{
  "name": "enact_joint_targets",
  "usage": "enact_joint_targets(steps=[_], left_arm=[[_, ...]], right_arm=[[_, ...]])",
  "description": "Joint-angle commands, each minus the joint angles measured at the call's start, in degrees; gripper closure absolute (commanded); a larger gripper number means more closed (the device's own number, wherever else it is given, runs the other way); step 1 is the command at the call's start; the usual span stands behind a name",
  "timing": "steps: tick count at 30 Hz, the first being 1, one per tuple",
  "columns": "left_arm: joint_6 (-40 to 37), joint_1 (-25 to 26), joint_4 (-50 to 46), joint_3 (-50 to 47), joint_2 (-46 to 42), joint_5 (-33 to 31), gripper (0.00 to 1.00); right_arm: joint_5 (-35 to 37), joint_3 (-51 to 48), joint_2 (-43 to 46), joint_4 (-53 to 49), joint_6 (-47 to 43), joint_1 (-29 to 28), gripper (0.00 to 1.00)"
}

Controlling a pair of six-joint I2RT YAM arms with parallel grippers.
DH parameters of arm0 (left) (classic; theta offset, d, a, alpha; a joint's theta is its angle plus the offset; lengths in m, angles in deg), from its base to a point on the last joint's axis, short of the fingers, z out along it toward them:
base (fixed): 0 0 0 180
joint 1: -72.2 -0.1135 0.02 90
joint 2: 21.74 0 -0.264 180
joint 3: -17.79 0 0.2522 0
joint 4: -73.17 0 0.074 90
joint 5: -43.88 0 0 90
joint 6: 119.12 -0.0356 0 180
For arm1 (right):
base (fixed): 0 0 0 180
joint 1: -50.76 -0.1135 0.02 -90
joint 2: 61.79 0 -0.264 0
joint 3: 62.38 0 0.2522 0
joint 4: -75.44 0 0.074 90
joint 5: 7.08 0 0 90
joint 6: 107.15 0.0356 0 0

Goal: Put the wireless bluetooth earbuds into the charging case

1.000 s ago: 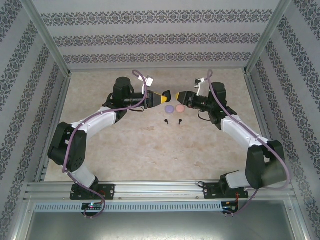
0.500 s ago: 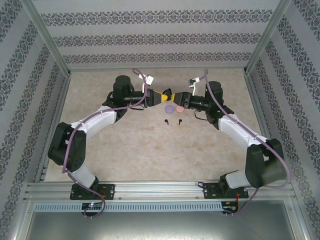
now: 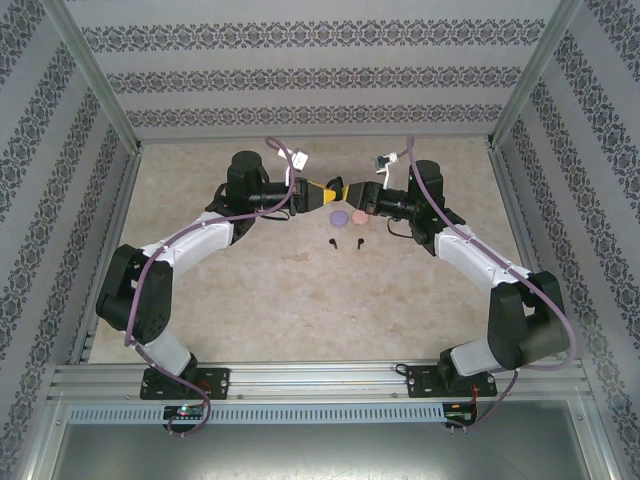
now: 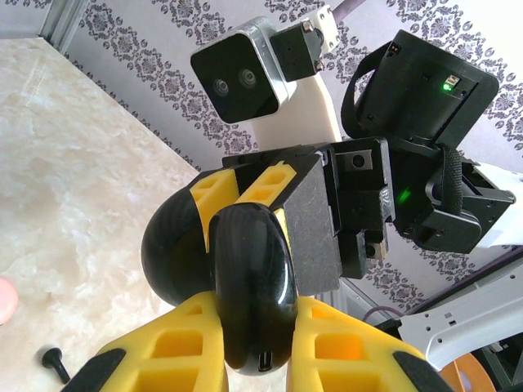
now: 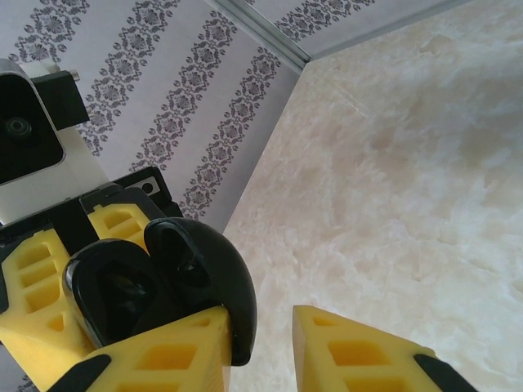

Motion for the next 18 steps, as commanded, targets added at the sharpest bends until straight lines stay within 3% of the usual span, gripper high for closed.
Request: enact_joint_targets(steps=[1, 8, 12, 16, 18], left_arm=[[-1.38, 1.49, 1.25, 0.68, -1.44, 2.67, 1.00], [-1.56, 1.67, 1.03, 0.69, -1.09, 2.61, 1.00], [-1.91, 1.94, 0.24, 0.49, -0.67, 1.98, 0.99], [-2.79, 1.94, -1.40, 0.35, -0.57, -1.30, 0.71], [-4.14, 1.97, -2.83, 0.33, -1.16, -4.23, 0.52]], right_arm=[[0.48, 2.24, -1.14, 2.64, 0.95, 0.29, 0.78], [0.31, 2.34, -1.00, 2.92, 1.38, 0.24, 0.98], [0.31, 2.75, -0.65, 2.33, 1.66, 0.28, 1.00], [1.15, 3.03, -0.05, 0.55, 1.11, 0.30, 1.00], [2.46, 3.45, 0.10, -2.21, -0.23, 0.34, 1.00]])
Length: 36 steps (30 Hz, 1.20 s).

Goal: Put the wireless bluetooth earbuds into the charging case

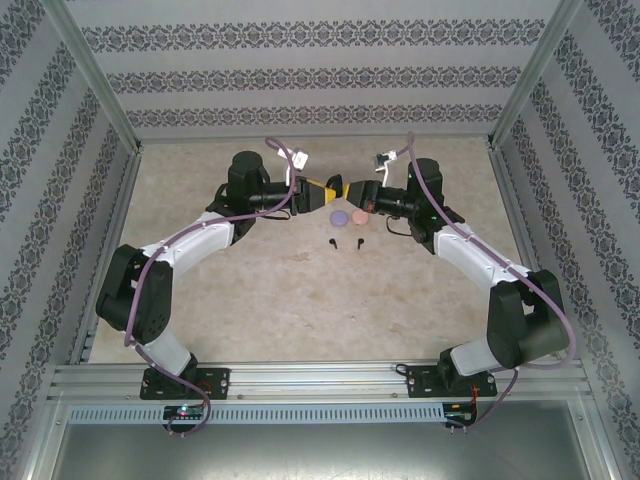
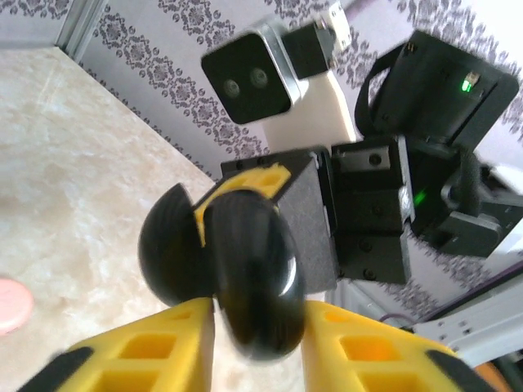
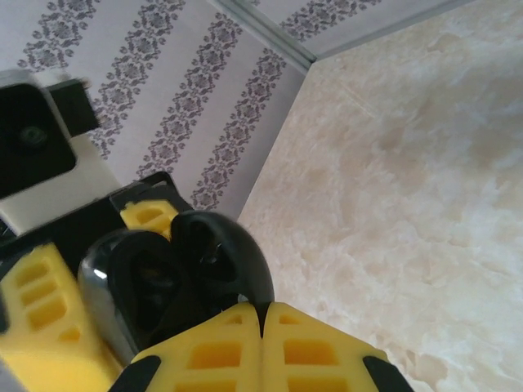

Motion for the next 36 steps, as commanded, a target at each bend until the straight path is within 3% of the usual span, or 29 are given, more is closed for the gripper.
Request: enact_joint_targets(steps=[1, 4, 8, 14, 18, 24, 36], left_arm=[[-3.62, 1.26, -2.92, 0.43, -1.56, -2.65, 0.48], [-9.23, 0.47, -10.04, 2.44, -3.18, -3.95, 0.37], [-22.35, -0.90, -29.71, 9.89, -4.03, -2.88, 0.29], [-39.20, -1.81, -58.62, 23.83, 1.29, 1.11, 0.27], [-45.69, -1.97, -69.69, 30.62, 5.38, 2.45, 0.26], [-50.72, -2.07, -78.17, 35.75, 10.23, 2.40, 0.29], [-51.24, -2.06, -79.67, 38.33, 15.22, 5.97, 0.38]], right_arm=[[2.89, 2.43, 0.38, -3.09, -2.17, 0.44, 1.00], [4.91, 3.42, 0.75, -8.84, -6.57, 0.67, 1.00], [6.67, 5.99, 0.27, -17.68, -14.39, 0.98, 1.00], [8.74, 10.19, -1.82, -28.53, -26.92, 0.70, 1.00], [8.57, 13.50, -3.45, -36.05, -34.81, 0.09, 1.00], [7.24, 16.58, -4.35, -42.87, -40.37, -0.85, 1.00], [7.94, 18.30, -6.26, -42.85, -39.83, -5.25, 1.00]])
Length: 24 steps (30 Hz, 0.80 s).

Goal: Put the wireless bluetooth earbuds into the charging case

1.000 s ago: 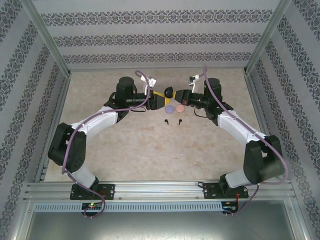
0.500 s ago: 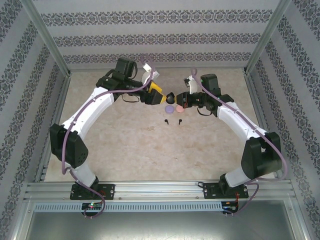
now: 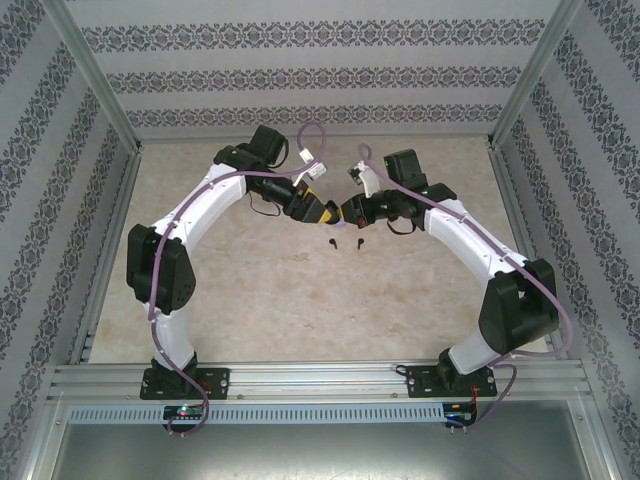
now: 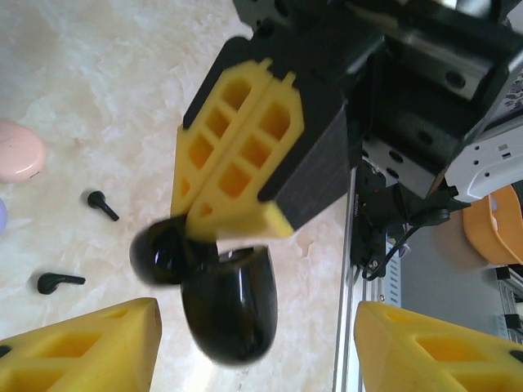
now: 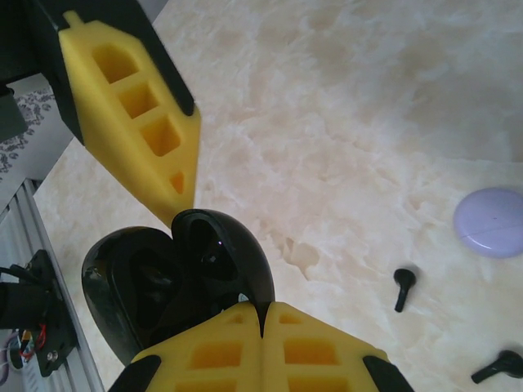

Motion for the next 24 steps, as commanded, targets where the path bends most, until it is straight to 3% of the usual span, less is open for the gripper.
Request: enact_joint_targets(steps=[1, 24], left_arm=[[-1.99, -0.63, -2.85, 1.57, 1.09, 2.83, 0.39], [-0.88, -0.68, 0.20, -1.39, 4.08, 3.47, 0.46]], right_arm=[[0.02, 1.93, -0.91, -0.74, -1.08, -0.82, 1.00], [0.99, 3.16, -1.19, -0.11, -0.11, -1.95, 1.00]])
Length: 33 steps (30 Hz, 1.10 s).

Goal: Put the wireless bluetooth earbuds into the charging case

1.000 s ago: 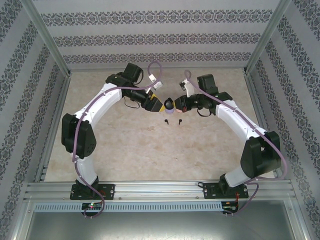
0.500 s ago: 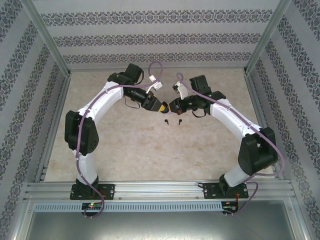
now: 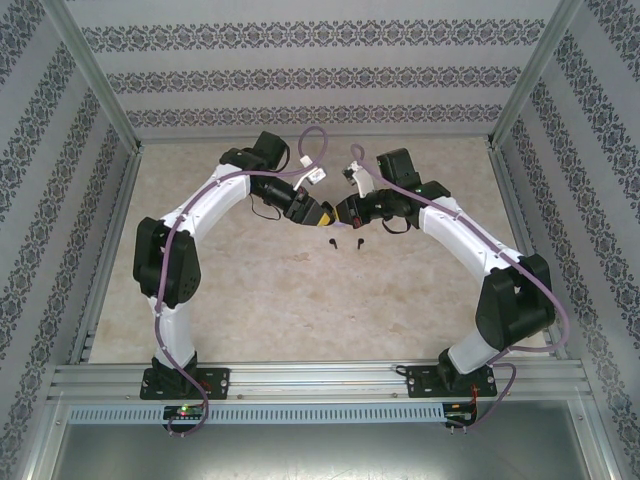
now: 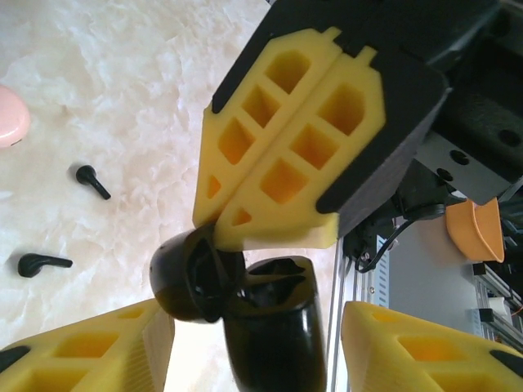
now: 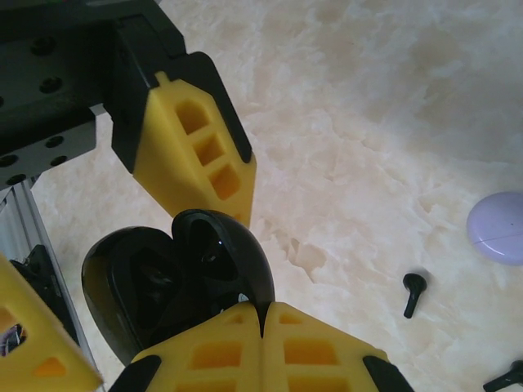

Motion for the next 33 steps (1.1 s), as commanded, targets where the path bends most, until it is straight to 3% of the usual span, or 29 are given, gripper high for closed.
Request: enact_joint_targets(steps=[1, 10, 15, 16, 20, 24, 27, 33], left_arm=[[-0.18, -0.05, 1.54, -0.55, 0.88, 1.73, 0.47], [0.17, -0.04, 1.98, -0.60, 1.33, 2.86, 0.64], [0.18, -0.01, 2.16, -0.65, 1.46, 3.71, 0.80], [0.23, -0.03, 2.28, -0.64, 1.53, 3.98, 0.83], [1.58, -0.47, 4.98, -1.74, 0.87, 4.78, 0.97], [8.28, -3.01, 15.99, -7.41, -2.97, 5.66, 1.00], [13.71, -4.82, 25.95, -12.69, -7.64, 4.51, 1.00], [22.42, -4.88, 45.33, -23.30, -18.20, -6.06, 1.00]], right_arm=[[-0.14, 1.50, 0.13, 0.73, -0.03, -0.59, 1.00], [0.43, 1.85, -0.15, 0.82, -0.05, -0.99, 1.00], [1.00, 2.15, 0.03, 0.82, 0.33, -0.99, 1.00], [1.54, 2.20, 0.16, 0.90, 0.67, -0.99, 0.97], [4.68, 2.11, 2.34, 1.52, 4.09, 0.36, 0.65], [5.60, -0.34, 6.95, 2.52, 8.76, 3.43, 0.51], [8.76, -2.10, 9.63, 0.71, 11.57, 4.54, 0.44], [17.73, -4.94, 9.34, -2.34, 17.11, 2.80, 0.42]])
